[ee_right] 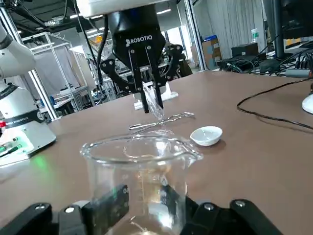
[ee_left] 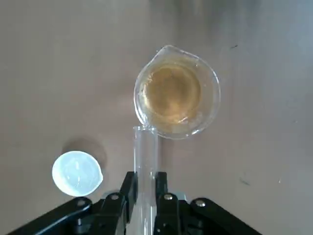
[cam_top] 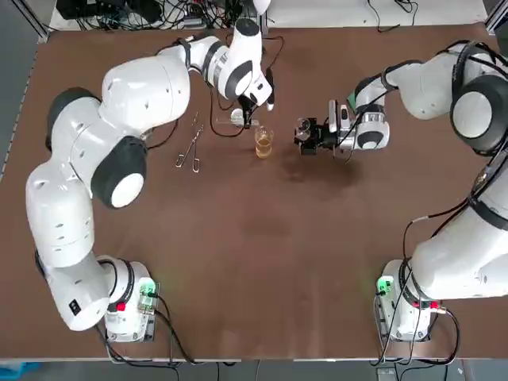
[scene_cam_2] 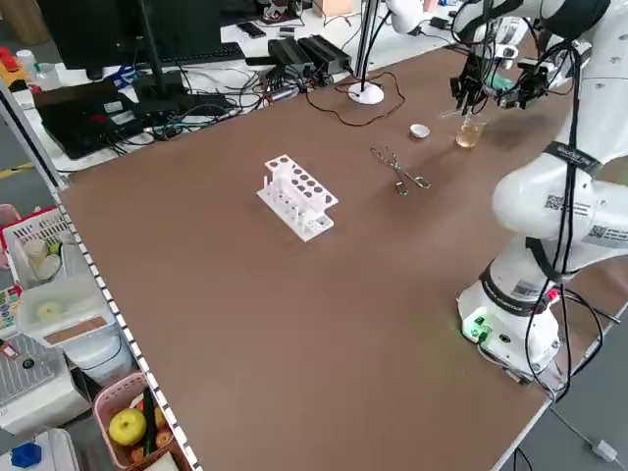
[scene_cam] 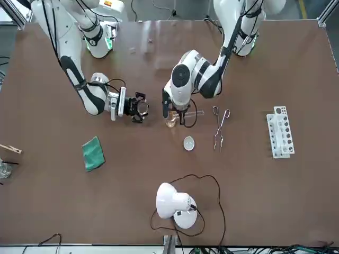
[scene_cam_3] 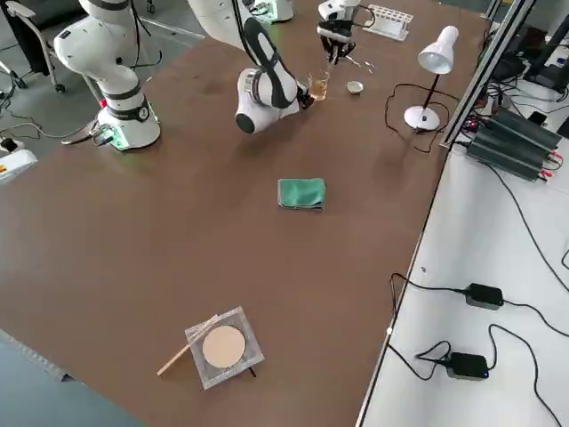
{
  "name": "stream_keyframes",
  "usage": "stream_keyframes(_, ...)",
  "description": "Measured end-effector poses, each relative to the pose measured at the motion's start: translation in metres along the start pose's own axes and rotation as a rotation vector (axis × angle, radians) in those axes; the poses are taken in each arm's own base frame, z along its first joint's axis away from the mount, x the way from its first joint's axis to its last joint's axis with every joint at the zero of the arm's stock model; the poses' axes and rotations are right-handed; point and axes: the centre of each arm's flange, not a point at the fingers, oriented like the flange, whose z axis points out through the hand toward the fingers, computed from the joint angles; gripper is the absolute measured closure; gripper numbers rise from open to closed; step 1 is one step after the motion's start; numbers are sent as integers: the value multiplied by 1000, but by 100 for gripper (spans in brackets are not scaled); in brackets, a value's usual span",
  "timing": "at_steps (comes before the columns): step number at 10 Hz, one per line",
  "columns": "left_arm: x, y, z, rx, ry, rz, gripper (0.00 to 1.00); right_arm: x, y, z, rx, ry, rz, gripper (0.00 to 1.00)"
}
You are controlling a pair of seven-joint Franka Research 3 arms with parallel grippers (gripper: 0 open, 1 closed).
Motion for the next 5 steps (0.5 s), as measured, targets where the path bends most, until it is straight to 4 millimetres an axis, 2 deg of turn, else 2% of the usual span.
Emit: stream_keyframes(5, 10, 10, -8, 8, -69, 30, 79, 1, -2, 2, 10, 10, 25, 62)
